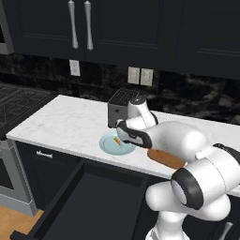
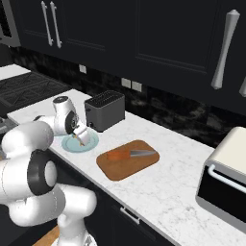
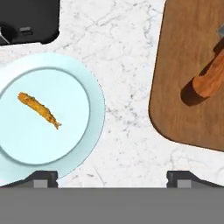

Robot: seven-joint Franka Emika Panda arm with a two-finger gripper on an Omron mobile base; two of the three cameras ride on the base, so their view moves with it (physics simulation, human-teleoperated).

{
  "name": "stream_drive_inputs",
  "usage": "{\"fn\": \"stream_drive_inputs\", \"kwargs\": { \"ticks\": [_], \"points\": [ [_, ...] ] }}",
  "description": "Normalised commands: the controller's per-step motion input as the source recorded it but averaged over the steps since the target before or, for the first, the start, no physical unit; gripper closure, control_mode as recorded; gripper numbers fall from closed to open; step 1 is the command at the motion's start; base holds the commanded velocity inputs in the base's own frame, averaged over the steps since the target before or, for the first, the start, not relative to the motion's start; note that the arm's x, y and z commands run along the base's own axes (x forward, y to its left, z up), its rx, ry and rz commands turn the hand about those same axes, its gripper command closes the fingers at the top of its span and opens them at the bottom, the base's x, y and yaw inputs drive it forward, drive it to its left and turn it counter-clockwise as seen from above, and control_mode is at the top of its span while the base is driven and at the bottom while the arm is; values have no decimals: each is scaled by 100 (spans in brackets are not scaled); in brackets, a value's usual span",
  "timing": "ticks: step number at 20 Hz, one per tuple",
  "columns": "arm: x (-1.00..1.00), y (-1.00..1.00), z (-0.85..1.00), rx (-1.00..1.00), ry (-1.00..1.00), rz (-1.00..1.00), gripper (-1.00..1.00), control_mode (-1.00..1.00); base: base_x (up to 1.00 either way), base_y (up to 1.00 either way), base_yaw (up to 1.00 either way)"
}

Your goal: Pick up the knife from the drawer and place it on the cutting board. Then place the meat from the plate to the cutting board.

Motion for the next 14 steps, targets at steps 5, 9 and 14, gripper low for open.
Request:
{"fn": "stream_drive_inputs", "kwargs": {
  "ticks": [5, 9, 14],
  "points": [
    [49, 36, -43, -1, 14, 42, -100, -100, 0, 0, 0],
    [59, 28, -29, 0, 10, 33, -100, -100, 0, 0, 0],
    [37, 26, -11, -3, 3, 15, -100, -100, 0, 0, 0]
  ]
}}
